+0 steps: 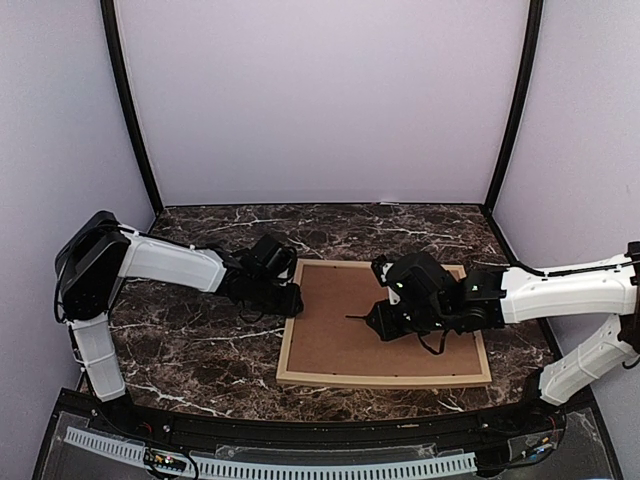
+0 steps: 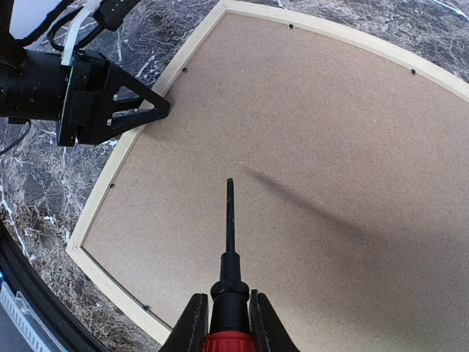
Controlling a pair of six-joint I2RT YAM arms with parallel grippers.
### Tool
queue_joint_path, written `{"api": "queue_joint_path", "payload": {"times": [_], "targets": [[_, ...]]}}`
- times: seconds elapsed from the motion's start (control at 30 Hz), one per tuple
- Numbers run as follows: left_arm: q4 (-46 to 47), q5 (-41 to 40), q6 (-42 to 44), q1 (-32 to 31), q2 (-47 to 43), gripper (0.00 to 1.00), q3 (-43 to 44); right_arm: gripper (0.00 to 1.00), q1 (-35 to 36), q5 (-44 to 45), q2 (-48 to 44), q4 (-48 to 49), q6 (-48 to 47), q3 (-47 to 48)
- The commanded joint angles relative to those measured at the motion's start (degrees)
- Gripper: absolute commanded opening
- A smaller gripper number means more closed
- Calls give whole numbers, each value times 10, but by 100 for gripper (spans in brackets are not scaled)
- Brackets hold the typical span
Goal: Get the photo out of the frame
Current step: Move the photo frame to the center of the board.
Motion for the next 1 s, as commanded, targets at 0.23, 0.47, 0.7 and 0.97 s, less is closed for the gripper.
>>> {"api": "queue_joint_path", "payload": {"times": [0.23, 0.47, 0.7, 0.97], "targets": [[-62, -63, -20, -11, 28, 14, -13, 0, -7, -8, -4, 29, -8, -4], [-81, -104, -56, -11, 1, 11, -55, 0, -7, -17, 4, 35, -4, 1], [-90, -122, -100, -9, -51, 10, -124, 0, -7, -28, 19, 40, -3, 15], [-92, -116, -151, -9, -109, 10, -198, 0, -7, -45, 35, 54, 0, 24]]}}
